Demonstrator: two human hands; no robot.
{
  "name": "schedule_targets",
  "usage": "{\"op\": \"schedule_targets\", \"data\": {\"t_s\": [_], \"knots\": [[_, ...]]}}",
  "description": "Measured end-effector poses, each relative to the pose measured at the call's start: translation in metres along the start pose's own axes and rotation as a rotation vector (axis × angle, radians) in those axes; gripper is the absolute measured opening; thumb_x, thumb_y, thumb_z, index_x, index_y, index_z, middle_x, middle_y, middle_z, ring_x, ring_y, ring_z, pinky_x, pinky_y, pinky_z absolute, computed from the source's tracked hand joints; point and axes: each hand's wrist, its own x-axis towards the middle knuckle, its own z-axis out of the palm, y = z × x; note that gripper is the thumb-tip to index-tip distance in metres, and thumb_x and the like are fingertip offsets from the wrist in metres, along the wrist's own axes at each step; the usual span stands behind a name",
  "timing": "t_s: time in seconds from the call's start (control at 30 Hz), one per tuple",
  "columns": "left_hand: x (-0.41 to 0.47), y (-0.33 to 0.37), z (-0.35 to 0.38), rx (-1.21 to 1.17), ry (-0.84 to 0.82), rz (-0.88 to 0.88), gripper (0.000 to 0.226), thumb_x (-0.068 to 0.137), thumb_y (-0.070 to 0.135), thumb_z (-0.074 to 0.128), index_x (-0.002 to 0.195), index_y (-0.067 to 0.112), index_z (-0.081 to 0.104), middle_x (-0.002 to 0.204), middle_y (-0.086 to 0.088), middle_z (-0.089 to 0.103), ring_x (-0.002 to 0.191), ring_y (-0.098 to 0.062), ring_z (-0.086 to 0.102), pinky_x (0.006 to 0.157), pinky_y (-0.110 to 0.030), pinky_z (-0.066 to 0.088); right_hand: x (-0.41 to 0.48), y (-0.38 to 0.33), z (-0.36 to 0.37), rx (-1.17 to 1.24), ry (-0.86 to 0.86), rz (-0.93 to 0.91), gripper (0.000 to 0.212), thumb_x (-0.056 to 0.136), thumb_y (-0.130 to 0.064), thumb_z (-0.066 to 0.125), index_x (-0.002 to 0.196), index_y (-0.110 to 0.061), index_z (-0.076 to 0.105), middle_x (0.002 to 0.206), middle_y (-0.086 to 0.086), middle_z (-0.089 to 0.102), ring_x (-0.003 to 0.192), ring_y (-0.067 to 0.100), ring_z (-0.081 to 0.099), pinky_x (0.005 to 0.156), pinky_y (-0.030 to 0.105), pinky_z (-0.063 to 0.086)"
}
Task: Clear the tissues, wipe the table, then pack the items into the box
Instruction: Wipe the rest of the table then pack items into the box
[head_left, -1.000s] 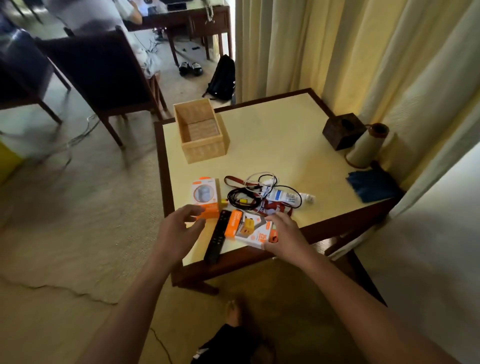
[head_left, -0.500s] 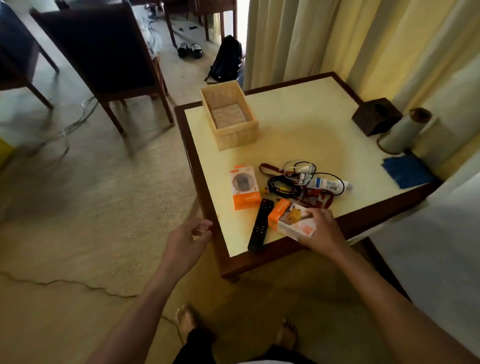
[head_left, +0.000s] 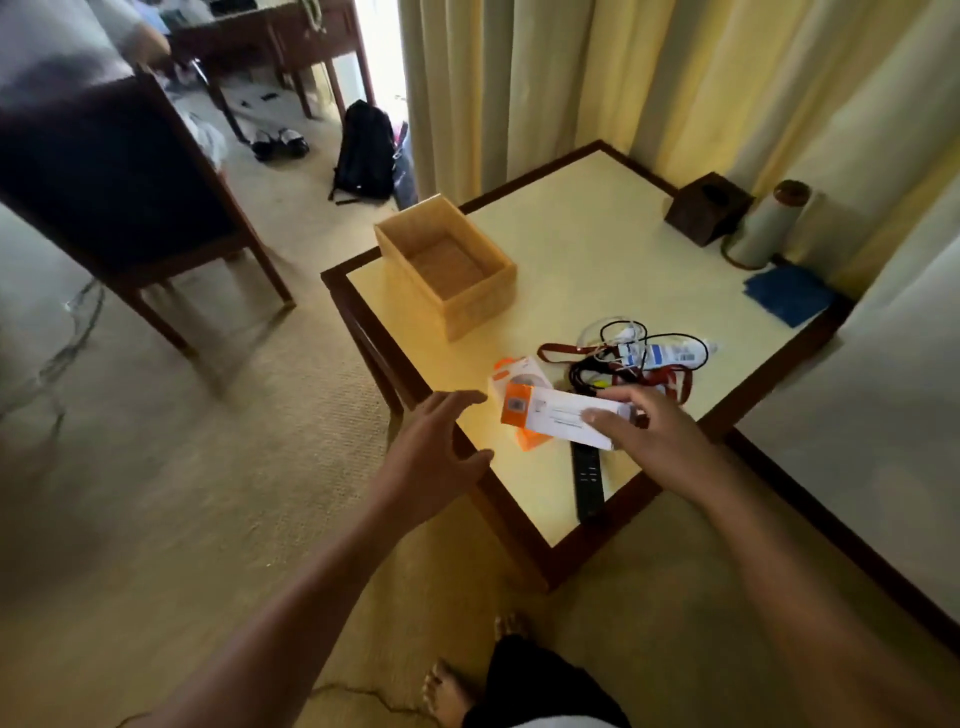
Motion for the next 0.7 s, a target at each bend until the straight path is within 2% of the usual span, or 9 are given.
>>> {"op": "schedule_targets", "data": {"t_s": [0.13,0.2,0.27,0.33,0.4,0.47,0.53,0.57,0.7], "knots": [[0.038,-0.003,-0.021,0.107,-0.073,0.173,0.096,0.079,0.038,0.086,0.157,0.035,0.031,0.159,0.005,0.032,0.142,-0.018,0.035,0.115,-0.045,0.042,0.02,-0.037,0.017,0.102,-0.048,0.0,0.061,0.077,-0.083,0.056,0.118,-0.039,0.067,0.107,-0.012,0.07,0.095,0.007,0.069,0.08,0.032,0.058],[0.059,-0.006,-0.031,0.164,-0.109,0.24,0.103,0.075,0.04,0.088,0.158,0.034,0.028,0.161,0.004,0.03,0.143,-0.019,0.032,0.118,-0.044,0.037,0.037,-0.053,0.025,0.129,-0.07,-0.002,0.062,0.078,-0.085,0.053,0.114,-0.037,0.07,0.104,-0.009,0.072,0.094,0.009,0.071,0.082,0.034,0.055],[0.08,-0.009,-0.042,0.19,-0.134,0.283,0.1,0.075,0.038,0.089,0.157,0.03,0.033,0.157,0.005,0.037,0.139,-0.016,0.034,0.116,-0.038,0.034,0.056,-0.071,0.032,0.158,-0.064,0.002,0.056,0.085,-0.08,0.052,0.106,-0.031,0.072,0.098,0.0,0.072,0.091,0.017,0.07,0.079,0.036,0.051],[0.101,-0.015,-0.055,0.156,-0.128,0.284,0.082,0.08,0.032,0.085,0.151,0.028,0.044,0.143,0.007,0.052,0.126,-0.013,0.048,0.102,-0.028,0.043,0.079,-0.083,0.037,0.196,-0.077,-0.007,0.065,0.085,-0.08,0.048,0.1,-0.022,0.072,0.097,0.013,0.072,0.092,0.028,0.069,0.081,0.038,0.05],[0.124,-0.026,-0.071,0.094,-0.129,0.254,0.066,0.084,0.026,0.081,0.143,0.028,0.052,0.129,0.009,0.06,0.109,-0.011,0.06,0.083,-0.017,0.051,0.103,-0.095,0.042,0.279,-0.141,0.042,0.076,0.085,-0.084,0.044,0.106,-0.016,0.071,0.1,0.015,0.073,0.097,0.029,0.071,0.091,0.043,0.054],[0.141,-0.038,-0.083,0.05,-0.13,0.197,0.062,0.084,0.024,0.081,0.14,0.027,0.054,0.123,0.01,0.062,0.1,-0.004,0.062,0.074,-0.009,0.05,0.124,-0.103,0.048,0.447,-0.175,0.129,0.066,0.092,-0.078,0.042,0.114,-0.022,0.07,0.108,0.006,0.075,0.1,0.022,0.073,0.087,0.038,0.06],[0.164,-0.051,-0.095,0.009,-0.117,0.135,0.062,0.084,0.025,0.083,0.139,0.027,0.055,0.121,0.009,0.064,0.097,-0.001,0.062,0.073,-0.007,0.05,0.157,-0.104,0.057,0.616,-0.123,0.198,0.052,0.097,-0.068,0.042,0.116,-0.028,0.069,0.119,0.0,0.071,0.105,0.023,0.07,0.086,0.037,0.061],[0.171,-0.054,-0.099,-0.015,-0.101,0.094,0.063,0.083,0.027,0.083,0.139,0.027,0.055,0.119,0.009,0.065,0.097,-0.004,0.064,0.074,-0.009,0.051,0.169,-0.101,0.062,0.683,-0.085,0.229,0.047,0.1,-0.063,0.043,0.117,-0.027,0.067,0.12,0.0,0.068,0.105,0.024,0.068,0.088,0.039,0.06],[0.207,-0.072,-0.119,-0.116,-0.069,-0.075,0.068,0.08,0.047,0.081,0.14,0.034,0.053,0.108,0.001,0.072,0.091,-0.016,0.072,0.083,-0.04,0.061,0.209,-0.094,0.09,0.89,0.033,0.373,0.022,0.105,-0.036,0.052,0.108,-0.019,0.064,0.109,0.008,0.065,0.088,0.025,0.064,0.082,0.038,0.055]]}}
